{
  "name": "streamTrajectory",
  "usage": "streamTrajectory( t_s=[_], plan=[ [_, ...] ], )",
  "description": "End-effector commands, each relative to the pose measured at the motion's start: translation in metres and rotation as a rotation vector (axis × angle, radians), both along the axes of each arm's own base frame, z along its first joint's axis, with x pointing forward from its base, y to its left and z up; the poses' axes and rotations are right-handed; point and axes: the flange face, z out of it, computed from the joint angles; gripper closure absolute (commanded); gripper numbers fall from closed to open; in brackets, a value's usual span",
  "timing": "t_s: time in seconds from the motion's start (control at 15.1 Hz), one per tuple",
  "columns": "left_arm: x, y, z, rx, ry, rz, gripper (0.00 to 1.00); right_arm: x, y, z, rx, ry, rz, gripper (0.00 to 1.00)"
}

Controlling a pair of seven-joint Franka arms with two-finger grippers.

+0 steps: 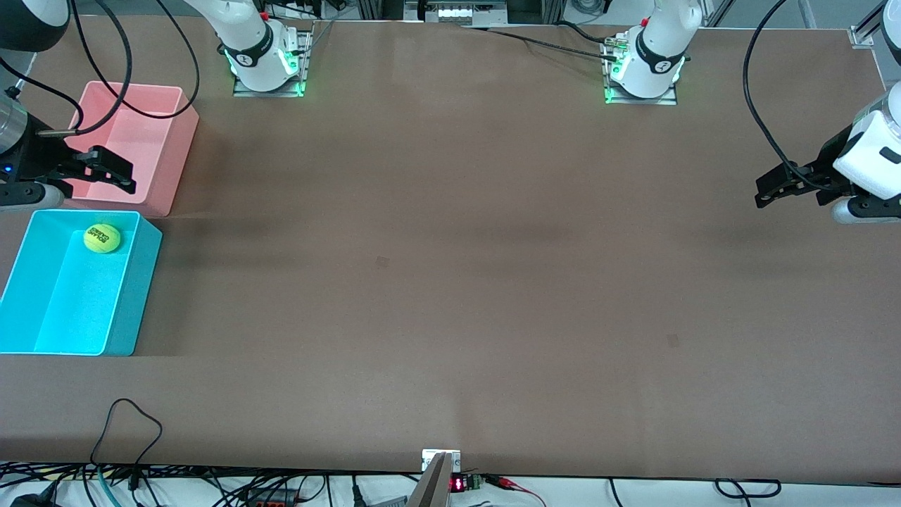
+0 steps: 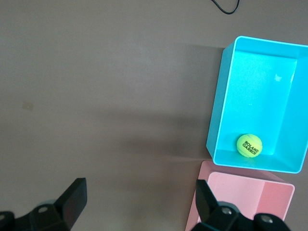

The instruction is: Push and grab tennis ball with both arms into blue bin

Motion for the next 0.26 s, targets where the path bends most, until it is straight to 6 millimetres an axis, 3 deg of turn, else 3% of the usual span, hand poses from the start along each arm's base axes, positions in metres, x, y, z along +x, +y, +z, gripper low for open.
streamTrajectory(
  t_s=[0.0,0.2],
  plan=[
    [-0.0014,-0.0014,0.006,-0.016,-0.001,-0.006,0.0,0.0017,-0.0003,0.0059,-0.003,0.0,-0.013,0.0],
    [-0.0014,-0.0014,0.006,-0.016,-0.001,-0.008,0.0,0.0023,0.0006,0.0051,-0.003,0.0,-0.012,0.0]
  ],
)
